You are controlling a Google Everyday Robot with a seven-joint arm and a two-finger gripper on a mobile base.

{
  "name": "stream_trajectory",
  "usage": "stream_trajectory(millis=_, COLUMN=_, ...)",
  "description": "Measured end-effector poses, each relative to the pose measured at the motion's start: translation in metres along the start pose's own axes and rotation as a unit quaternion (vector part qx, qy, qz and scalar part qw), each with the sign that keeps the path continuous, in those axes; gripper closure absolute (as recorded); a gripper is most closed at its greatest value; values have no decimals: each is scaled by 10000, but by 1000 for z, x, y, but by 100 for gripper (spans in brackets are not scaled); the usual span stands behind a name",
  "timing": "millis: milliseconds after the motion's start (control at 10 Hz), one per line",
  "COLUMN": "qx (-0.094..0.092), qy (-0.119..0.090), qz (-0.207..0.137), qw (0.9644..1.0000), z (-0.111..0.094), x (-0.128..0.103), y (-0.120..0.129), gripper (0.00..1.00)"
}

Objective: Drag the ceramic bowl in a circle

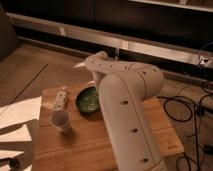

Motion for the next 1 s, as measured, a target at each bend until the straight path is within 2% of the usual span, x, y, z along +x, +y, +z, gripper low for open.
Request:
stream_trajectory(millis=400, qx=-199, qy=-60, qz=-90, qw=9997, z=-12, x=6, y=6, gripper=32)
stream_trajectory(millis=500, qx=-231, qy=-59, qz=-95, qw=9997, z=-13, x=8, y=7, gripper=25)
stream_trajectory(millis=600, qx=-267, qy=-49, qz=-101, qw=9996, z=-13, x=10, y=7, gripper=21)
stream_trajectory(millis=1000, qx=-330, qy=-19, qz=-97, qw=9994, z=-12, x=13, y=8, gripper=21)
